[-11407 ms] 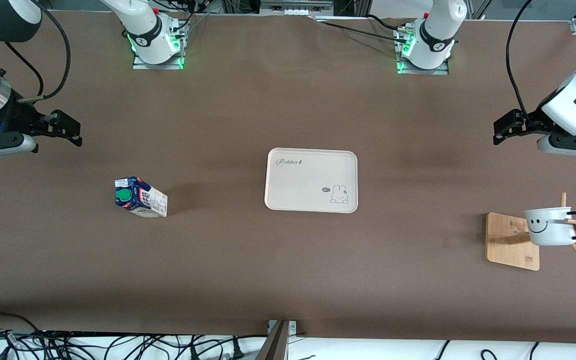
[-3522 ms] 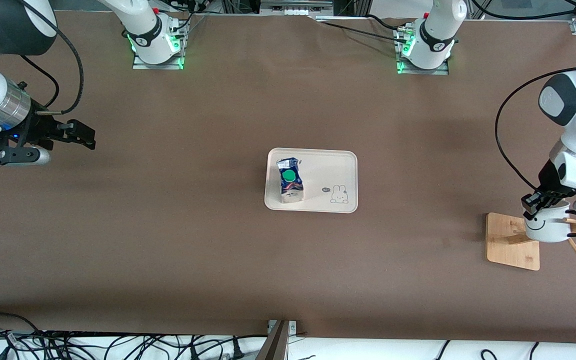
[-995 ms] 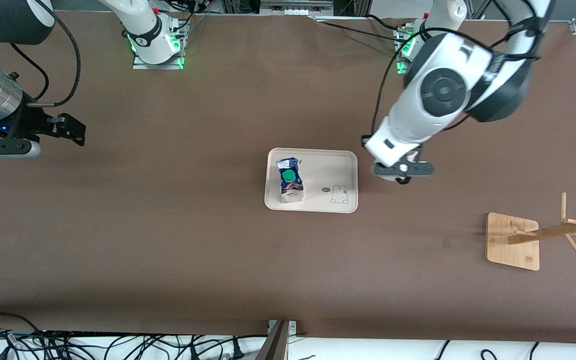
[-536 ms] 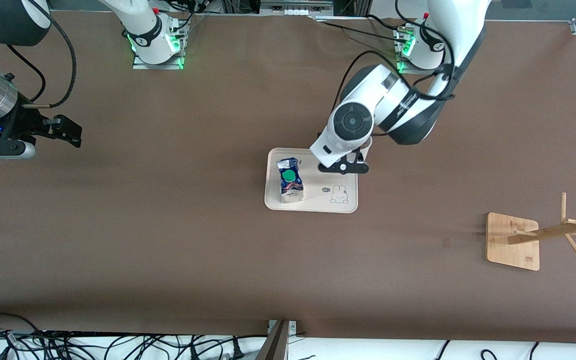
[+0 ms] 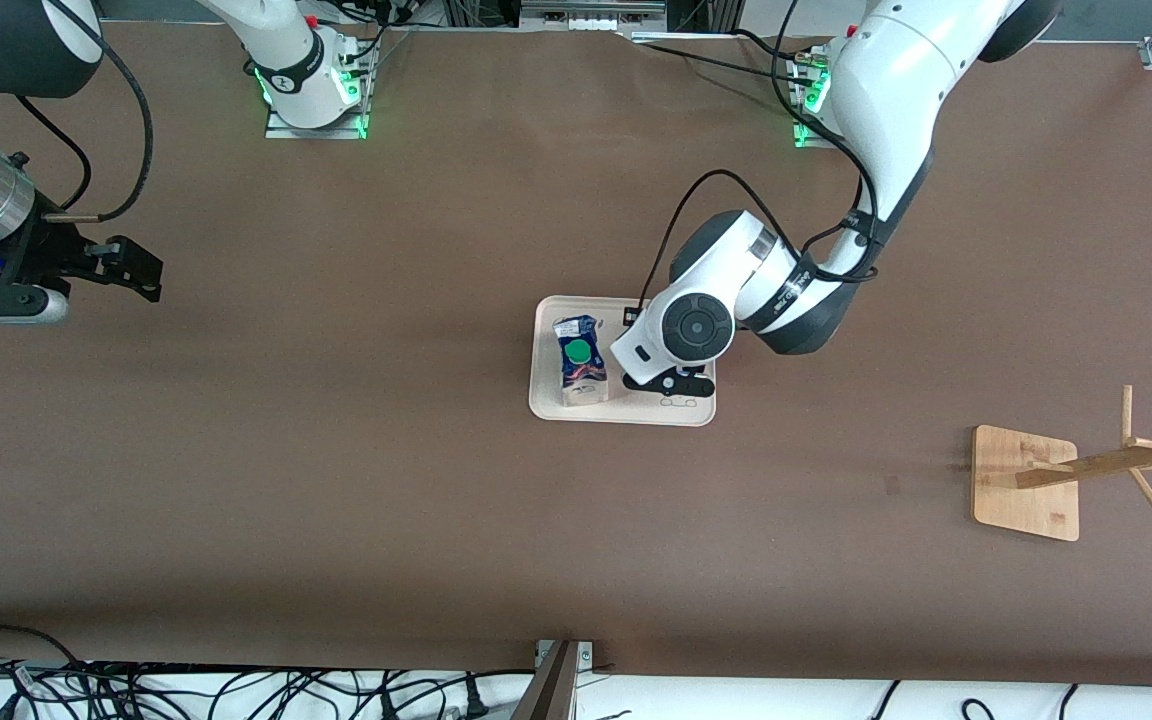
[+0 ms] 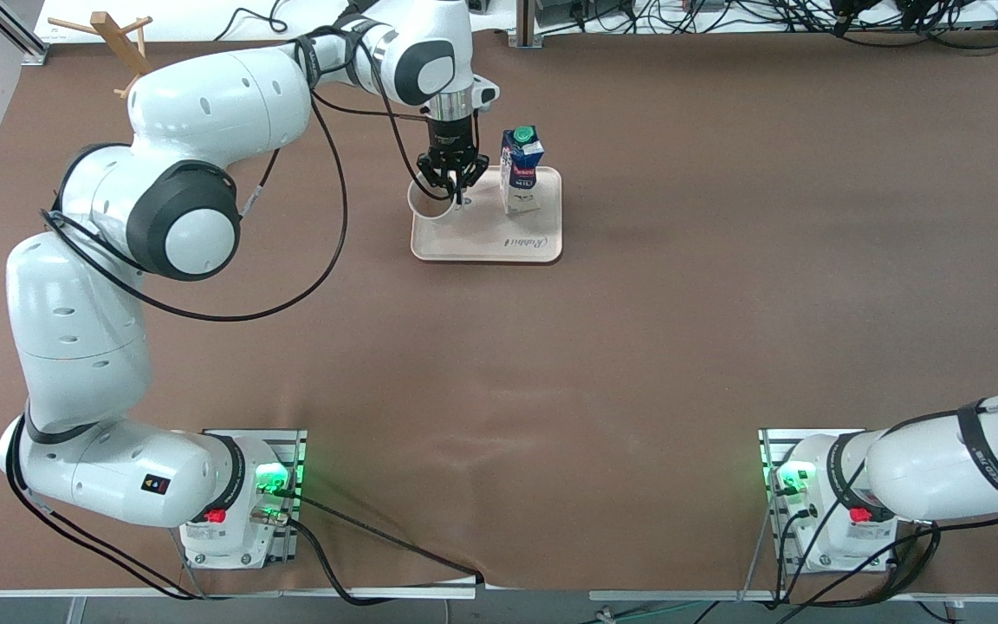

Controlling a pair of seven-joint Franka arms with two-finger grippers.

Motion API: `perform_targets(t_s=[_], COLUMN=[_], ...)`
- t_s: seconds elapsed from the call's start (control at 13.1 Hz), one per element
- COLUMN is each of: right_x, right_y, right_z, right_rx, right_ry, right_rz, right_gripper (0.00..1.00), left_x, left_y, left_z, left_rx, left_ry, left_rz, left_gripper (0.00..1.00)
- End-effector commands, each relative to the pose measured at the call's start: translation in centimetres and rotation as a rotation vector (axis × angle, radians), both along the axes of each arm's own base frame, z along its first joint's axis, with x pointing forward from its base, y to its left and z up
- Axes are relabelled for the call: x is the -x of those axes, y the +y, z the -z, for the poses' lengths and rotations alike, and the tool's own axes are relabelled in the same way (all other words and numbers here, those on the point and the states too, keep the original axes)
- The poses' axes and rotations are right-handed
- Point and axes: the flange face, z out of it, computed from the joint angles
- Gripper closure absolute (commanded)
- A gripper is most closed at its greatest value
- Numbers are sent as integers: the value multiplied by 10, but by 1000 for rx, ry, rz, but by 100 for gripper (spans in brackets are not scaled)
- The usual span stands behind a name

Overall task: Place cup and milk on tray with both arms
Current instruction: 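Lower the mug onto the tray beside the carton with the left gripper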

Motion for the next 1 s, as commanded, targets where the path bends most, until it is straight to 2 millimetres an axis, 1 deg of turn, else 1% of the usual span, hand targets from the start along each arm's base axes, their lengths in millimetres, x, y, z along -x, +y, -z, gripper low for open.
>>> perform_targets(t_s=[0.0,0.08,0.23,0.31,0.46,0.54,0.61,0.69,0.77,0.92], right_x=[0,-1,0,-1,-1,0,0,0,0,0], right_y=[-2,-2,-2,-1,-1,-1,-1,-1,-1,-1], right_z=[-2,-2,-2,-2,-1,-2,-2,-2,-2,-2], right_rx=[-19,-19,-19,-19,-19,-19,-19,-19,-19,-19], right_ry=[-7,-5,-7,-5,-5,-7,-7,-5,-5,-5], right_rz=[1,1,2,1,-1,-1,-1,-1,-1,-1], right_gripper=[0,0,0,0,0,0,0,0,0,0], left_x=[-6,-7,-9,-14,-14,-14,-14,-16,-18,-21], left_y=[0,1,1,7,11,11,11,13,15,17], left_z=[10,22,20,21,32,33,33,32,29,21], left_rx=[19,20,19,20,17,15,18,17,14,17], left_ry=[11,14,2,1,13,14,14,11,1,-6], left_rz=[6,4,-23,-36,-32,-37,-30,-30,-22,-31], left_gripper=[97,97,95,94,88,77,46,11,0,0])
